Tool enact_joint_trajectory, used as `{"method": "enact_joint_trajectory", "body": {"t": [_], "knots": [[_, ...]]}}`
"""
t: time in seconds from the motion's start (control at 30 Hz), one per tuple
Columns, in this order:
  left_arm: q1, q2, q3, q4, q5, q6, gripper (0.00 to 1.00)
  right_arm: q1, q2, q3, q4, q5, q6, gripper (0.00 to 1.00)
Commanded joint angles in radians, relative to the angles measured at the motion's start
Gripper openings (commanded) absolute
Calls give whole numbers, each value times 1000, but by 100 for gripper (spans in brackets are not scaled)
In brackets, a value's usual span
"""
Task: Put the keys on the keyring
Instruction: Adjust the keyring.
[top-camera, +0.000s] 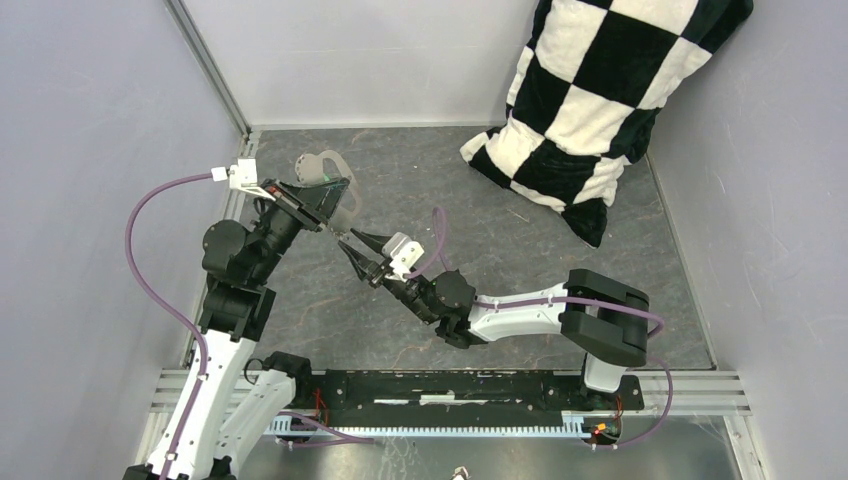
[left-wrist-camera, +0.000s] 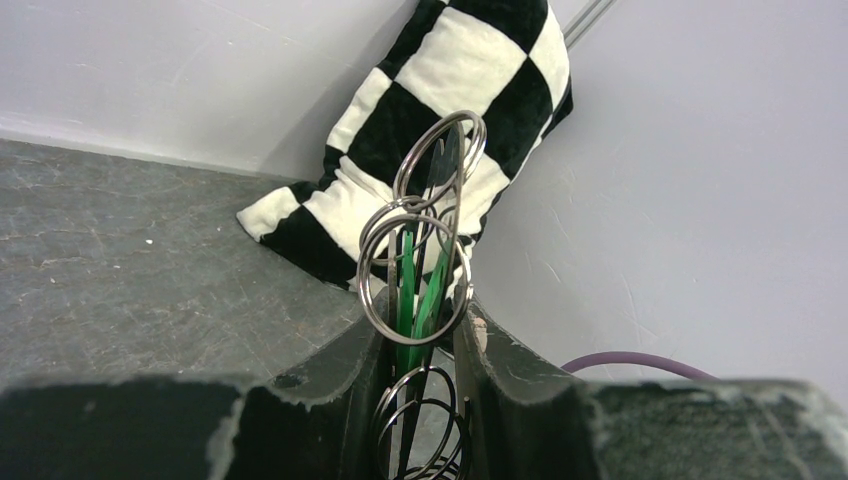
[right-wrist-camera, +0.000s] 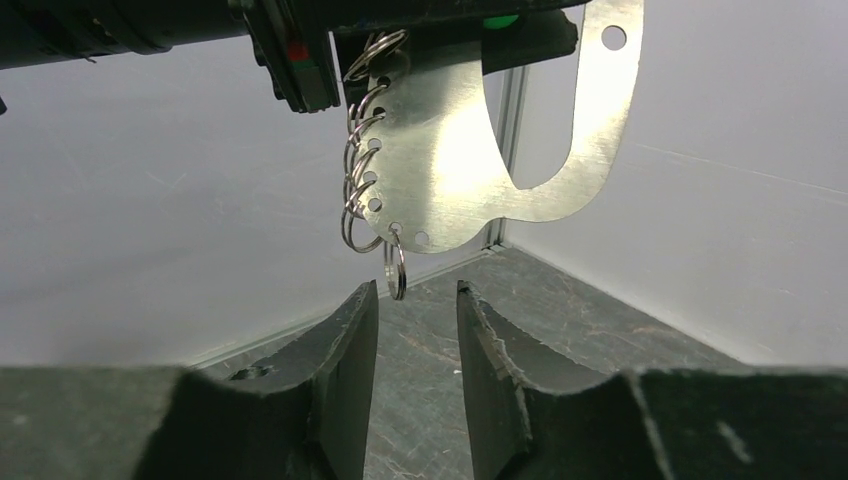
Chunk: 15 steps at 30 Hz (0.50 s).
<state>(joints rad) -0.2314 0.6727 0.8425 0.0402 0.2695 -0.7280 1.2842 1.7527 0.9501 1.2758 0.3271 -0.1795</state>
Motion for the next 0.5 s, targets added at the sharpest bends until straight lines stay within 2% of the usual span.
{"method": "enact_joint_trajectory", "body": {"t": [0.0, 0.2, 0.33, 0.47], "knots": [[1, -13, 43, 36, -8, -50, 2, -3, 0, 29, 53, 33, 6, 38], [1, -16, 35, 32, -10, -41, 2, -3, -20, 4, 88, 23, 6, 25], [1, -18, 31, 34, -16, -37, 2, -3, -34, -11, 89, 2, 17, 22], [1, -21, 27, 35, -22, -33, 2, -4, -43, -16, 81, -14, 17, 8]]}}
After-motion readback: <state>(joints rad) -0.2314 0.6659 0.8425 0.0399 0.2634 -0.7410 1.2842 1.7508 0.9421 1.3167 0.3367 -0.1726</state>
